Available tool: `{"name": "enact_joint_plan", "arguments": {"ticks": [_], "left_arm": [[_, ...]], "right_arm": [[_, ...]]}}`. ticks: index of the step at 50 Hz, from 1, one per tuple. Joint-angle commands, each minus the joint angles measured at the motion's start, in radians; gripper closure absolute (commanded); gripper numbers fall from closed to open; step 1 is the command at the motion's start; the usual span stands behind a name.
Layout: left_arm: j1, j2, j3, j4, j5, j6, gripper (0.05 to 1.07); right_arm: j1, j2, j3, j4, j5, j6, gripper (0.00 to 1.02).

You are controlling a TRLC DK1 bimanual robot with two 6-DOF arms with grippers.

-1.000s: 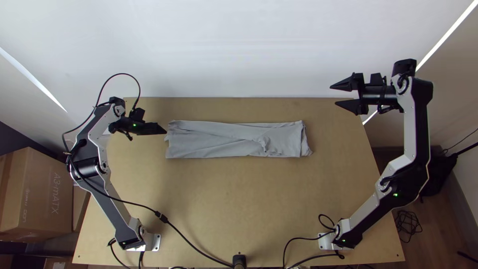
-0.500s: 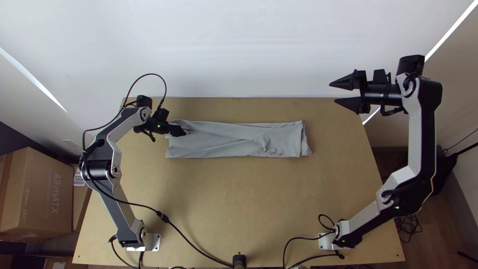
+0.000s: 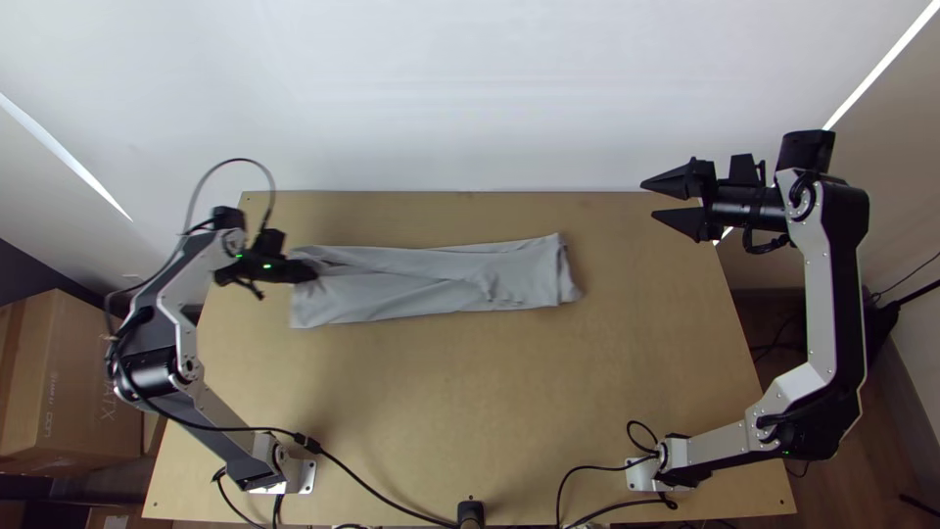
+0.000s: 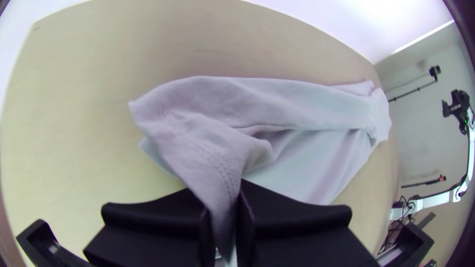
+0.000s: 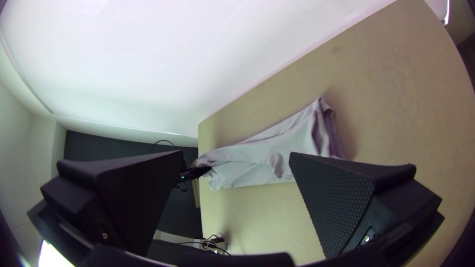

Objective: Fold the t-shirt

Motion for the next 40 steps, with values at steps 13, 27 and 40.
{"name": "enact_joint_plan", "arguments": {"ticks": [13, 27, 40], "left_arm": [[0.235, -0.07, 0.321, -0.464, 0.004, 0.167, 1.05], [-0.032, -0.137, 0.515, -0.63, 0.007, 0.029, 1.05], [-0.38, -0.025, 0.694, -0.62, -0.005, -0.196, 1.05]], "right_arm": [[0.014, -0.079, -0.161, 0.079, -0.012, 0.009, 0.04], [0.02, -0.105, -0.221, 0.107, -0.012, 0.014, 0.04], [0.008, -0.13, -0.258, 0.113, -0.012, 0.008, 0.04]]}}
